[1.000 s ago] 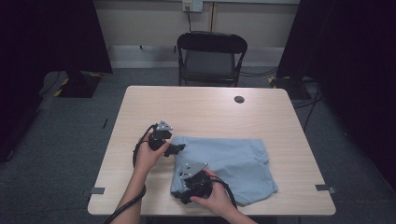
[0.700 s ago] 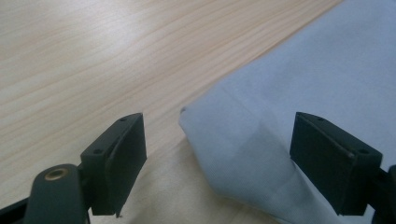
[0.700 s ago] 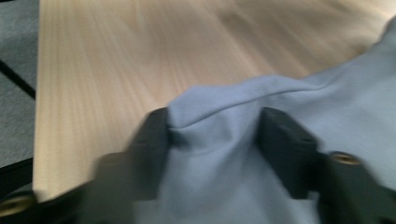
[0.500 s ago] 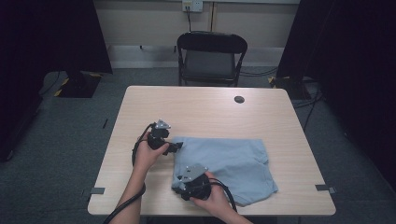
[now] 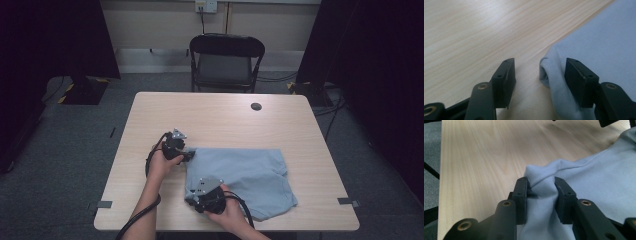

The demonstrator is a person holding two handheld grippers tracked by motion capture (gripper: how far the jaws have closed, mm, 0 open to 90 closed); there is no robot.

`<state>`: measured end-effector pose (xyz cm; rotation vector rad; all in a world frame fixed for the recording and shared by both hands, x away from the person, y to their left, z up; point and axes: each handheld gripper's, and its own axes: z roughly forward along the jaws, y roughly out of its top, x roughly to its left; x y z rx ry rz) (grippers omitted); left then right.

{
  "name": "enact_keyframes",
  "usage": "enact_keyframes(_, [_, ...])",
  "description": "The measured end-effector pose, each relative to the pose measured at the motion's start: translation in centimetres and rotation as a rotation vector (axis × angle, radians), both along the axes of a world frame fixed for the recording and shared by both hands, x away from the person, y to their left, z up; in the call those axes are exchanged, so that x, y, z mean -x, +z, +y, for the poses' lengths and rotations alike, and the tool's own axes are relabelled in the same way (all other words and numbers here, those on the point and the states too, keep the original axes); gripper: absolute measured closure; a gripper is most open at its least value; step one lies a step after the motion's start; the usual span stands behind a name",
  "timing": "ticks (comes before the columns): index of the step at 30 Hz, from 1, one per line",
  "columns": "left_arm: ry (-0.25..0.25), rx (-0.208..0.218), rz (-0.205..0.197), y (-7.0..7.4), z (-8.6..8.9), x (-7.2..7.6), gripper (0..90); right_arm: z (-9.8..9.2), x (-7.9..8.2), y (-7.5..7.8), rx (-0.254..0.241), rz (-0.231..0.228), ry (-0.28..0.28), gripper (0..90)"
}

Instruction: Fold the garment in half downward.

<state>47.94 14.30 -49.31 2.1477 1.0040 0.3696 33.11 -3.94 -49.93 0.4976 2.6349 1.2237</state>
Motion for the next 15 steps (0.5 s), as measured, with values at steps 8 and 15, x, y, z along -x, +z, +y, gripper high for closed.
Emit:
enact_keyframes(8, [-0.036, 0.018, 0.032, 0.3, -0.5, 0.6, 78.5, 0.2, 0.3, 0.2, 0.023, -0.02, -0.011, 77.9])
enact_keyframes(15, [-0.02, 0.01, 0.06, 1.5, -0.9, 0.8, 84.2, 0.0, -0.2, 0.6, 0.025, 0.042, -0.017, 80.9])
